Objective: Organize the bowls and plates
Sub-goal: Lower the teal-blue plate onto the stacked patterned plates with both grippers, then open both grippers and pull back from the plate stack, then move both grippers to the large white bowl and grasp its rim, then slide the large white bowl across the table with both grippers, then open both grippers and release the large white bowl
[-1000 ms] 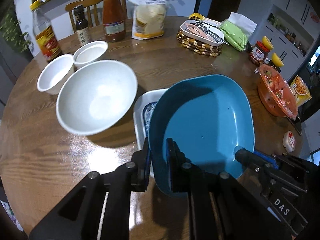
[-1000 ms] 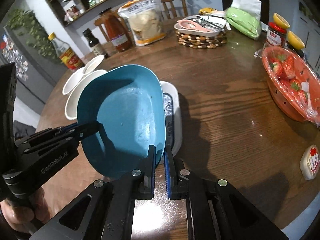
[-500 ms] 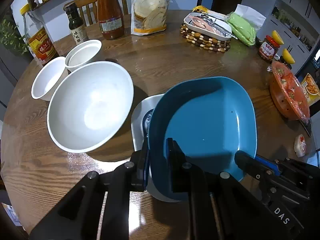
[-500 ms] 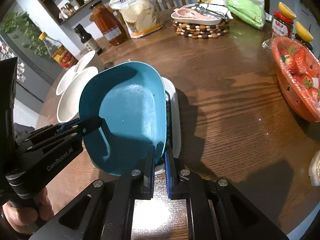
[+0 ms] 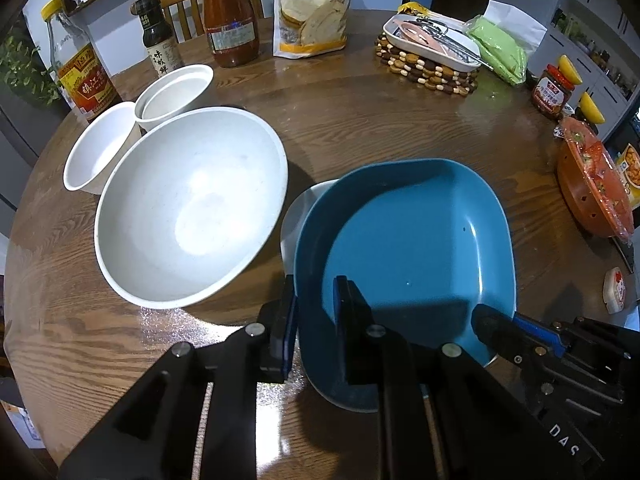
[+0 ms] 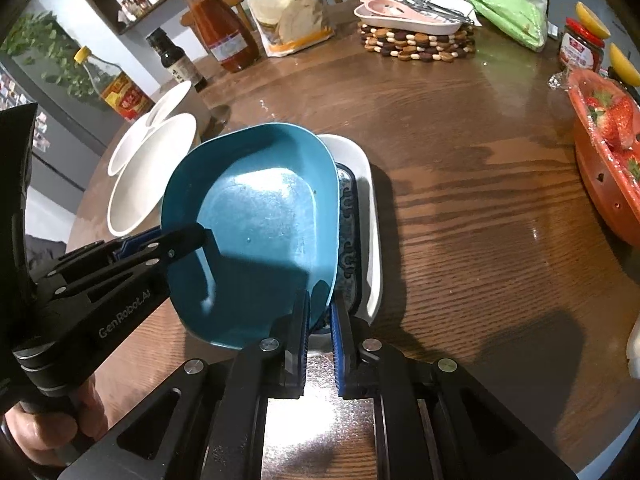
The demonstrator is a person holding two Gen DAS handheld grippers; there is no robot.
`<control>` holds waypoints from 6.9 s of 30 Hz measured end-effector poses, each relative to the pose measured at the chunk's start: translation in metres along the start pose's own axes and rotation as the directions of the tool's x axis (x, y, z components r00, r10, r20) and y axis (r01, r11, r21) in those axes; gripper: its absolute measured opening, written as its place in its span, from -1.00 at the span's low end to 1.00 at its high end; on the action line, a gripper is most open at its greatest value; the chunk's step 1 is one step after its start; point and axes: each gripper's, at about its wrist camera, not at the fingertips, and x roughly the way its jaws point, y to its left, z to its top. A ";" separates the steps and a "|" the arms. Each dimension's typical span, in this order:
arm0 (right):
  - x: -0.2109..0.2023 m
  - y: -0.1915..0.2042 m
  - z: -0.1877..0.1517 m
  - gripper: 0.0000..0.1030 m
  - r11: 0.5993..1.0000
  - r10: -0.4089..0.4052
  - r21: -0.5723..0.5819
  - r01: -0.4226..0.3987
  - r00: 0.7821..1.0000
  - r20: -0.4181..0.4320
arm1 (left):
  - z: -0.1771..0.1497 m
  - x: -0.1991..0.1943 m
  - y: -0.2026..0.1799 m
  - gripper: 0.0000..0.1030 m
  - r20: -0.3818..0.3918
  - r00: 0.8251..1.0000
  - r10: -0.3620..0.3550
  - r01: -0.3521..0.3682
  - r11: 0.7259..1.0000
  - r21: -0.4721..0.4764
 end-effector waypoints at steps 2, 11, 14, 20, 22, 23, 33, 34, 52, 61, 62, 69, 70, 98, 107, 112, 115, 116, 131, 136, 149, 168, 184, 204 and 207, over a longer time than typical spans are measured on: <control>0.001 0.001 0.000 -0.77 1.000 -0.005 0.000 0.005 1.000 -0.002 | 0.000 0.001 0.001 -0.71 -0.002 1.000 0.002 -0.002 1.000 -0.001; 0.007 0.001 0.001 -0.75 1.000 -0.013 0.005 0.013 1.000 -0.014 | 0.000 0.002 0.000 -0.71 0.007 1.000 0.018 -0.018 1.000 0.019; 0.008 0.002 0.002 -0.75 1.000 -0.015 0.005 0.015 1.000 -0.015 | -0.001 0.002 -0.001 -0.70 0.014 1.000 0.024 -0.024 0.999 0.031; 0.009 0.002 0.002 -0.75 1.000 -0.018 0.004 0.018 1.000 -0.019 | -0.002 0.003 -0.002 -0.69 0.022 0.999 0.034 -0.035 0.998 0.043; 0.010 0.002 0.002 -0.75 1.000 -0.018 0.005 0.019 1.000 -0.020 | -0.002 0.003 -0.003 -0.69 0.024 0.999 0.038 -0.039 0.998 0.045; 0.010 0.002 0.002 -0.75 1.000 -0.019 0.004 0.019 1.000 -0.019 | -0.002 0.003 -0.003 -0.69 0.025 0.999 0.040 -0.041 0.998 0.047; 0.010 0.002 0.001 -0.75 1.000 -0.025 -0.005 0.025 1.000 -0.017 | -0.003 0.004 -0.006 -0.65 0.038 0.997 0.060 -0.062 0.996 0.057; 0.010 0.002 0.001 -0.75 1.000 -0.026 -0.005 0.025 1.000 -0.017 | -0.004 0.004 -0.005 -0.65 0.038 0.997 0.061 -0.063 0.996 0.056; 0.004 0.005 0.001 -0.74 1.000 -0.030 -0.007 0.030 1.000 -0.005 | -0.004 0.004 -0.004 -0.59 0.033 0.998 0.058 -0.060 0.997 0.056; -0.002 0.005 -0.002 -0.73 0.999 -0.038 -0.001 0.038 0.999 0.011 | -0.005 -0.001 -0.010 -0.41 0.052 0.997 0.063 -0.066 0.996 0.055; -0.004 0.005 -0.002 -0.70 0.999 -0.038 0.003 0.038 0.999 0.014 | -0.005 -0.004 -0.011 -0.39 0.060 0.996 0.063 -0.066 0.996 0.055; -0.016 0.005 -0.005 -0.64 0.999 -0.040 0.014 0.039 0.998 0.047 | -0.008 -0.016 -0.011 -0.25 0.095 0.993 0.069 -0.075 0.996 0.057; -0.017 0.006 -0.005 -0.64 0.999 -0.039 0.014 0.038 0.998 0.051 | -0.008 -0.018 -0.010 -0.24 0.100 0.993 0.069 -0.074 0.996 0.056; -0.058 0.048 -0.007 0.12 0.999 -0.026 -0.035 0.032 0.987 0.160 | -0.035 -0.086 0.041 0.59 0.224 0.972 0.078 -0.052 0.991 -0.121; -0.055 0.075 -0.006 0.12 0.994 -0.045 -0.087 0.060 0.986 0.160 | -0.050 -0.092 0.098 0.59 0.205 0.973 0.107 -0.051 0.965 -0.259; -0.049 0.089 -0.005 0.12 0.993 -0.036 -0.110 0.053 0.988 0.151 | -0.058 -0.092 0.126 0.59 0.190 0.975 0.117 -0.050 0.943 -0.328; -0.043 0.099 -0.005 0.12 0.991 -0.031 -0.126 0.048 0.990 0.139 | -0.062 -0.092 0.142 0.59 0.184 0.975 0.125 -0.051 0.930 -0.364; -0.041 0.102 -0.004 0.12 0.990 -0.028 -0.131 0.046 0.990 0.135 | -0.064 -0.092 0.146 0.59 0.182 0.975 0.126 -0.051 0.927 -0.372; 0.002 0.135 0.057 0.12 0.977 -0.042 -0.201 0.067 0.991 0.126 | -0.020 -0.051 0.162 0.56 0.157 0.984 0.079 -0.017 0.932 -0.363; 0.040 0.138 0.092 0.12 0.976 -0.071 -0.197 0.088 0.993 0.091 | 0.001 -0.016 0.163 0.05 0.095 0.995 0.028 0.008 0.933 -0.360; 0.081 0.142 0.098 -0.73 0.977 -0.064 -0.203 0.058 0.998 -0.022 | 0.011 0.013 0.165 -0.78 0.044 0.996 -0.077 0.087 0.941 -0.328; 0.050 0.206 0.001 -0.73 0.942 0.078 -0.313 -0.116 0.988 -0.131 | -0.081 -0.058 0.203 -0.73 0.059 0.998 0.025 0.000 0.918 -0.397; 0.057 0.211 -0.016 -0.72 0.943 0.075 -0.310 -0.119 0.986 -0.148 | -0.104 -0.048 0.209 -0.63 0.008 0.999 0.036 -0.029 0.891 -0.454; 0.048 0.205 -0.009 -0.67 0.945 0.034 -0.320 -0.062 0.995 -0.093 | -0.110 -0.068 0.219 0.12 0.050 0.997 0.053 -0.022 0.876 -0.483; 0.056 0.201 -0.009 -0.67 0.951 0.054 -0.295 -0.091 0.990 -0.131 | -0.108 -0.057 0.209 0.01 0.026 0.999 0.033 -0.018 0.895 -0.446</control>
